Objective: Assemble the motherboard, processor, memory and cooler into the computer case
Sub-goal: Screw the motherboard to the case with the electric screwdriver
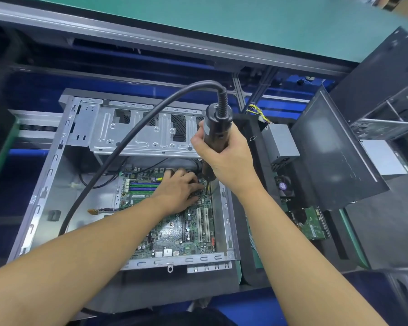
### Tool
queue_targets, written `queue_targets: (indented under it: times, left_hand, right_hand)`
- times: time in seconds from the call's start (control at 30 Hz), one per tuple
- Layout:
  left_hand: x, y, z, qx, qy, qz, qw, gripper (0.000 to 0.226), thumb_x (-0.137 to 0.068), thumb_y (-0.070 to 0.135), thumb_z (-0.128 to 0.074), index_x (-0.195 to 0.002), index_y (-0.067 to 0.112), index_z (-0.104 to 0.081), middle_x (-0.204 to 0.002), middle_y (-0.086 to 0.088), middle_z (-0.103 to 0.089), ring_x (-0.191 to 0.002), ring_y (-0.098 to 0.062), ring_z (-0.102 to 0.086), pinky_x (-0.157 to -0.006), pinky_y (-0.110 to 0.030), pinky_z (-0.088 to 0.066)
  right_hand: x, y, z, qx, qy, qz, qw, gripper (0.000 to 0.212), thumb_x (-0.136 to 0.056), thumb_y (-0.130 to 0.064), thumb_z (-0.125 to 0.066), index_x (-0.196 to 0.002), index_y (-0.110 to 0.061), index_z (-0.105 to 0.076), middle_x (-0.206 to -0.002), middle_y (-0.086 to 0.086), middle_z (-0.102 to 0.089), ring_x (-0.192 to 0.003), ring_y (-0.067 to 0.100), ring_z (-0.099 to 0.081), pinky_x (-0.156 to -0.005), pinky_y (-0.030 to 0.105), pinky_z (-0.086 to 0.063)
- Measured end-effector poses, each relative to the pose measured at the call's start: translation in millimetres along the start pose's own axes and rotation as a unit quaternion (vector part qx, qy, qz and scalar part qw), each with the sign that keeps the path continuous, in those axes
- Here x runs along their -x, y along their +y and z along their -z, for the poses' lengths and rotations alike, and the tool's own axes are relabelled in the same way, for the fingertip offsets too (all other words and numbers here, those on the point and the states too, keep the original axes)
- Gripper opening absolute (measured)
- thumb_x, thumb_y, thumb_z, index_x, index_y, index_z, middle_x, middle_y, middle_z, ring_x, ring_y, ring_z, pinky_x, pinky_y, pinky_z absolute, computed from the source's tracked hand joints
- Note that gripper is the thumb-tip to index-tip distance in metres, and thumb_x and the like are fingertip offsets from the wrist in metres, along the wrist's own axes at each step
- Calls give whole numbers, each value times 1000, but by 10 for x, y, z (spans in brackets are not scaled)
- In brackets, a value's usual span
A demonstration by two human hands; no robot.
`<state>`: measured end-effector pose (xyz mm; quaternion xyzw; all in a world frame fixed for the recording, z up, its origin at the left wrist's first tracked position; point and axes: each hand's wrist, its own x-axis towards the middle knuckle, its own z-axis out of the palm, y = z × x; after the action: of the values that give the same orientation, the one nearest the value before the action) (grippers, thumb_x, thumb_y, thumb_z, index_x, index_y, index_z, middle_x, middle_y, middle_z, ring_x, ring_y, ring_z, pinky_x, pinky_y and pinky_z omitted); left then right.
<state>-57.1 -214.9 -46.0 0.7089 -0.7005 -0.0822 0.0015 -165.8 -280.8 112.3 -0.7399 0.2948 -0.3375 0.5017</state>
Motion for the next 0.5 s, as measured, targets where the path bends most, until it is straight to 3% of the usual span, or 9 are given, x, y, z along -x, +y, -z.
queue_targets:
  times: [0.13,0.3,0.5]
  left_hand:
    - [35,-2,9,-15,17,-28,999,43,-95,55,-39,-137,48,-45,-117,8,-44,-110,-20,-36,-83,-41,-28]
    - [43,50,31,-62,18,-65,996,41,-96,52,-30,-137,51,-39,-124,-4,-43,-112,-27,-36,-91,-47,-29]
    - [47,114,15,-110,0,-96,989,49,-98,51,-24,-143,36,-38,-137,-7,-40,-123,-30,-34,-104,-55,-21]
  right_hand:
    - [-3,-111,48,11,-2,29,1000,19,-80,-33,-75,-91,-29,-61,-83,-12,-69,-78,7,-63,-76,22,-52]
    - [-46,-390,67,26,-7,77,997,24,-82,-35,-75,-91,-21,-57,-84,14,-65,-81,35,-60,-78,49,-52]
    - [-63,-685,45,11,-12,102,995,27,-83,-36,-75,-96,-22,-57,-85,12,-64,-78,36,-58,-76,54,-51]
